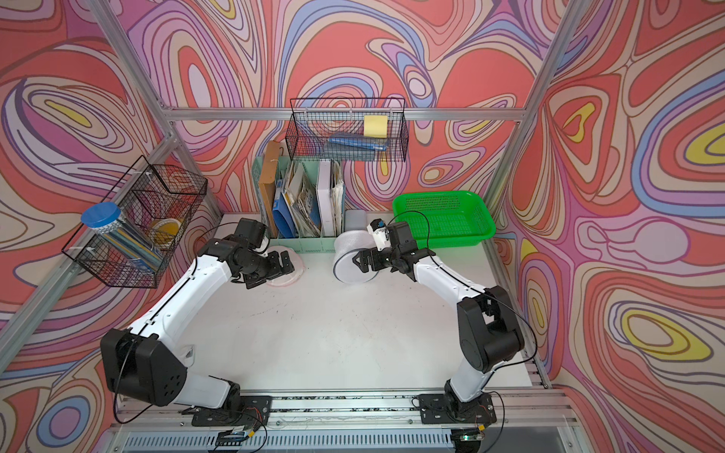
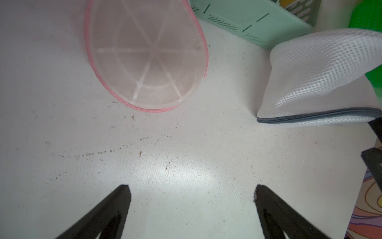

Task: Turn the laundry bag inside out
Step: Reset both arms

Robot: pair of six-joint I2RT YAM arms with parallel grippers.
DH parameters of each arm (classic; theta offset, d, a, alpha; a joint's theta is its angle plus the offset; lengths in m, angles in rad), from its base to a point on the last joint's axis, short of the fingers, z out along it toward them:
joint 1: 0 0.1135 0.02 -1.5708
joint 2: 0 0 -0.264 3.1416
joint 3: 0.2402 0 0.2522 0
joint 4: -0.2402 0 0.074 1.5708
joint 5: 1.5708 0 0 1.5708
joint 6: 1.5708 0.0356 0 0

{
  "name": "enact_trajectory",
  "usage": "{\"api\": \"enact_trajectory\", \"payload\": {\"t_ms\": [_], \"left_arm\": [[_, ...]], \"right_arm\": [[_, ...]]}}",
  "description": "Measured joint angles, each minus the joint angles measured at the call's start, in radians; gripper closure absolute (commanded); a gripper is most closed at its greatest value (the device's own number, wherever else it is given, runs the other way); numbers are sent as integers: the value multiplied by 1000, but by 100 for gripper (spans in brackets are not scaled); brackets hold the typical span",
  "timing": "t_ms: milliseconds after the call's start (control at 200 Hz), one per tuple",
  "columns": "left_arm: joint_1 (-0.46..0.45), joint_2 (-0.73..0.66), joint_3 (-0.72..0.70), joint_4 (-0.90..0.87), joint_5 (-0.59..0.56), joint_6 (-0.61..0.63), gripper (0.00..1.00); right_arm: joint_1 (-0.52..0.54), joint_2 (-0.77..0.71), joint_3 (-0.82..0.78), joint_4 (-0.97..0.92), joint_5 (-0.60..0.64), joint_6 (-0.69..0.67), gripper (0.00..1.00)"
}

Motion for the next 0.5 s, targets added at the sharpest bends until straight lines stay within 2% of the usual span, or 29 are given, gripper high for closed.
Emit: {"api": "enact_trajectory", "payload": {"t_ms": [135,320,405,500], "left_arm": [[8,-102,-124,69,-149,27,1],[42,-290,-428,329,-438,117,1],[68,-296,-554,481,-522,180,1],[85,-235,-647,655,-581,251,1]], "right_arm": [[-6,-99,-149,95,164,0,2],[-72,-255,-311,206,393,8,2],[-111,-292,-394,298,491,0,2],[-129,-323,-545,453,584,-38,2]]}}
